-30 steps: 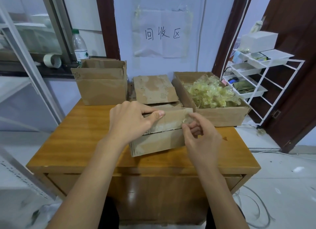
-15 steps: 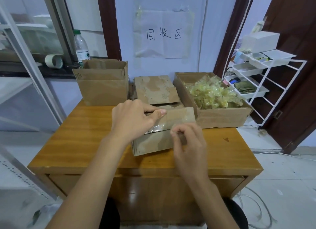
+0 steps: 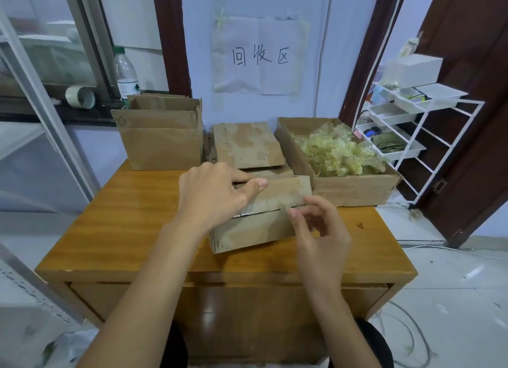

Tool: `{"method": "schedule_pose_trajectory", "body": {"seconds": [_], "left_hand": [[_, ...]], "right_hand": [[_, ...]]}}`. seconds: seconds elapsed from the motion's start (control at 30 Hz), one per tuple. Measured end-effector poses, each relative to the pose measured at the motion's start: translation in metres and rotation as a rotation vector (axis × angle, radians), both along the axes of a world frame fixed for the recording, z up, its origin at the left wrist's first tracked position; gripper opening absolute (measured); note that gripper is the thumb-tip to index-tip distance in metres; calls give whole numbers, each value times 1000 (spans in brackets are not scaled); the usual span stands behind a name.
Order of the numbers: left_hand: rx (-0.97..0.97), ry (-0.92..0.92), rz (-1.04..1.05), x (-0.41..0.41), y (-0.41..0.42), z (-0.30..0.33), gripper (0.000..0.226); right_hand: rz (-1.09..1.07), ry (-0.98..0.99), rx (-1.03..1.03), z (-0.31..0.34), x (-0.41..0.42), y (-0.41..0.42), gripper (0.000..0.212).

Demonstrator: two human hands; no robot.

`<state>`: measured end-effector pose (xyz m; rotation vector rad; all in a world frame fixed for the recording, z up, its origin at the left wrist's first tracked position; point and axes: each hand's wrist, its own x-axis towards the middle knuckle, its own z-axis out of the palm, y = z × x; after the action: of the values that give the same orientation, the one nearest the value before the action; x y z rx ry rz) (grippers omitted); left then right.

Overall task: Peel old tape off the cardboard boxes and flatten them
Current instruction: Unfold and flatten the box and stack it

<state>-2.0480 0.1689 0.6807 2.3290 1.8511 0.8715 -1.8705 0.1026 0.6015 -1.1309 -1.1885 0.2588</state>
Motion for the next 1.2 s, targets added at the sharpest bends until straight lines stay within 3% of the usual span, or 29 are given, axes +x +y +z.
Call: {"method": "schedule_pose_trajectory", "body": {"seconds": [0.2,0.3,0.57,0.87,1.03,1.2], "left_hand": [[8,-7,4,-1,0,0,38],[13,-12,3,0,-1,0,36],[11,-33,1,-1,0,0,37],[10,-25,-8,-4,0,-1,39],[17,-49,-3,-4,3,-1,36],[9,-48,0,-7,-1,1,35]], "right_hand": [[-128,-289,24,-15,-4,12,29],[-161,-305,69,-23,-10,13,21],[6,-415,98,-15,-25,6,7],[64,-171,82,-12,-34,5,27],[148,-262,178,-16,-50,0,21],[174,-238,135,-27,-51,-8,31]]}}
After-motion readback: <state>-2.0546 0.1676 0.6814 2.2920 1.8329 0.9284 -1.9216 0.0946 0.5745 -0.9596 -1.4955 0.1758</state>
